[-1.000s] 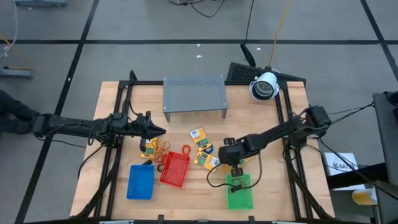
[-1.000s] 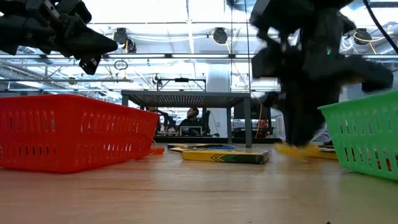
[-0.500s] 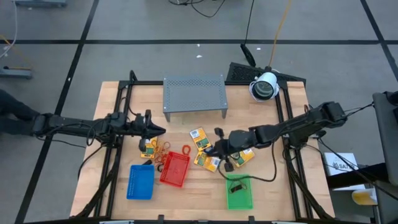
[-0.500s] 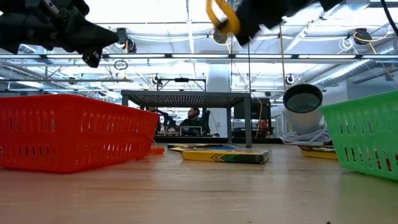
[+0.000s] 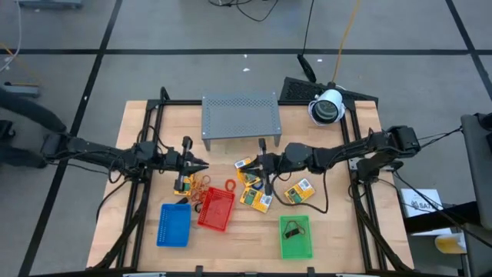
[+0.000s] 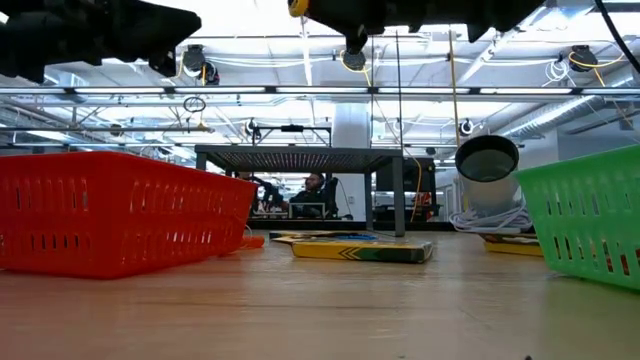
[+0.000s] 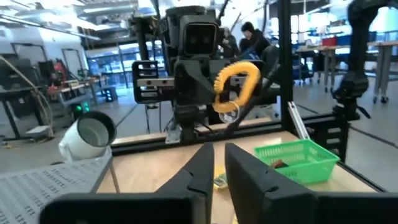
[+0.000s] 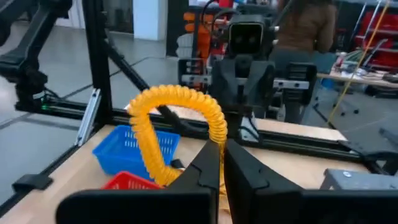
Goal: Pick & Place Office Desk Supplies
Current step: Put the yellow spring keychain into the blue basket
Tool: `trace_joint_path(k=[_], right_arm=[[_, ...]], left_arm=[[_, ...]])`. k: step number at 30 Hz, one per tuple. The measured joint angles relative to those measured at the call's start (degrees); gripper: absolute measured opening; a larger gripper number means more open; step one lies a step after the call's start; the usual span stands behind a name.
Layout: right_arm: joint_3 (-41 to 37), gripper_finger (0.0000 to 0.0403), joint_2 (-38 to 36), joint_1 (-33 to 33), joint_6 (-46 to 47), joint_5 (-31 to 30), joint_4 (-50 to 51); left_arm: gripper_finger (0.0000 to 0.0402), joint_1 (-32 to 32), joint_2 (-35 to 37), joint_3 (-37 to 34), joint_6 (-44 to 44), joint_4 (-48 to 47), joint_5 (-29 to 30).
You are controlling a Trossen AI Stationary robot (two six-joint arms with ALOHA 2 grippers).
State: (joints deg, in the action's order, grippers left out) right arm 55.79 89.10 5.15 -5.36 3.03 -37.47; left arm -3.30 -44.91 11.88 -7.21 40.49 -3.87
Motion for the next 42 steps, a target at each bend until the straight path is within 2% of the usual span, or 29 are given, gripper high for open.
trace_joint_path(k=[3, 8, 16, 23, 34, 42], right_arm=[[0.1, 0.0, -0.2, -0.27, -2.06, -0.79, -2.74], [0.07, 0.0, 1.01, -0.8, -6.06, -10.03, -1.67], [0.05, 0.0, 5.94, -2.52, -6.9, -10.49, -6.21], [0.28, 0.0, 7.06, -2.93, -7.2, -10.69, -6.87], [0.28, 0.0, 6.97, -2.91, -7.45, -10.69, -7.28], [0.28, 0.0, 6.97, -2.78, -6.39, -10.51, -7.32]], left_arm=[[0.0083, 0.07, -3.6, 0.0, 0.42, 6.0, 2.57], [0.0118, 0.06, -8.86, 0.77, 1.98, 13.36, 2.33], [0.0134, -0.64, -20.37, 10.32, 1.36, 11.89, -3.99], [0.0134, -0.64, -27.6, 15.96, 0.22, 5.59, -3.76], [0.0134, 0.13, -28.57, 16.61, -0.01, 6.09, -3.52], [0.0134, 1.06, -28.57, 16.61, -0.03, 5.55, -0.56]])
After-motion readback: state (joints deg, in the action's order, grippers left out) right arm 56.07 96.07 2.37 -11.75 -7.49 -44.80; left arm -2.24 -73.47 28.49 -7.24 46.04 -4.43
